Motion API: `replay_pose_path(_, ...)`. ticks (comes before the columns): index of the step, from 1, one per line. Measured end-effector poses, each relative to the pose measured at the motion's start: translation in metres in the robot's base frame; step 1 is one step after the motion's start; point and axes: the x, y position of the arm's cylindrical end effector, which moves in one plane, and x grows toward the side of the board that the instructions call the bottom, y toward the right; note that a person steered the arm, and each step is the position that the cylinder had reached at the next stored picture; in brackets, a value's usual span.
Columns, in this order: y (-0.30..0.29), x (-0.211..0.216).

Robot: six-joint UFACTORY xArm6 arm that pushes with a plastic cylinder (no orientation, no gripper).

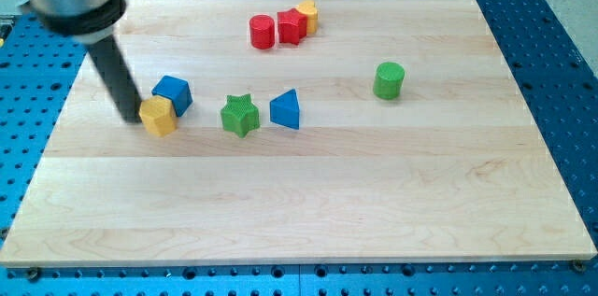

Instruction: Move the hexagon to the left of the cube

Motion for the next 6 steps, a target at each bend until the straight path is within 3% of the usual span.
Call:
replay_pose_path(1, 0.050, -0.004)
replay_pose_path(2, -0.048, 0.006)
replay_pose_path(3, -0.010, 0.077)
replay_pose_path(4, 0.022, 0.059)
replay_pose_path(5, 0.023, 0.005)
replay_pose_path(6, 0.070, -0.022)
